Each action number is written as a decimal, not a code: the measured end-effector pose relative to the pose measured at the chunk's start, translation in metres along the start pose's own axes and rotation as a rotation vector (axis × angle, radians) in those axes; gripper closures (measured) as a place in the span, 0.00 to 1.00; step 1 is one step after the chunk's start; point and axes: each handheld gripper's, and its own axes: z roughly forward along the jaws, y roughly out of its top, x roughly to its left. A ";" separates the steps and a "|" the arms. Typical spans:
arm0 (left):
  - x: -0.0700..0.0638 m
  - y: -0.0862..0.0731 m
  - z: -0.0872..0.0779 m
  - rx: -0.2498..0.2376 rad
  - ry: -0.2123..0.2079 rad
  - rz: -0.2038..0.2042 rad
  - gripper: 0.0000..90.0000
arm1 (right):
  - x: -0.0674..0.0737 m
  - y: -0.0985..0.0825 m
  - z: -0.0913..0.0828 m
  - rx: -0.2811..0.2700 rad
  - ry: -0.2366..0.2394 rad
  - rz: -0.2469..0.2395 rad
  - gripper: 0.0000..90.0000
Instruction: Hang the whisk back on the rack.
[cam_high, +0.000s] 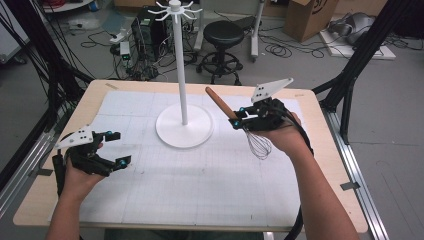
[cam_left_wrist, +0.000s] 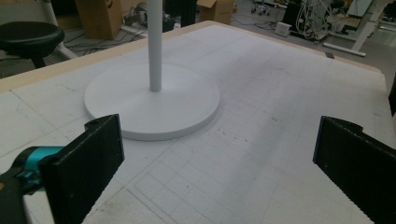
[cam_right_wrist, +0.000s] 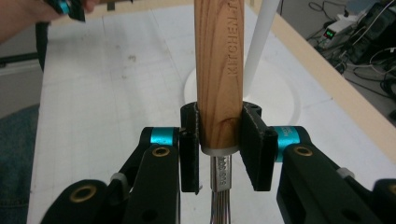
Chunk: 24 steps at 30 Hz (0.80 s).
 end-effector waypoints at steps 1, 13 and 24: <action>0.000 0.000 0.000 -0.001 0.000 0.000 0.03 | -0.001 0.003 -0.001 -0.007 -0.002 -0.004 0.79; 0.000 0.000 0.000 -0.002 -0.002 0.002 0.03 | -0.020 0.054 -0.022 -0.089 -0.025 -0.012 0.79; 0.000 0.000 -0.001 -0.006 -0.002 0.001 0.03 | -0.040 0.081 -0.029 -0.134 -0.060 0.015 0.79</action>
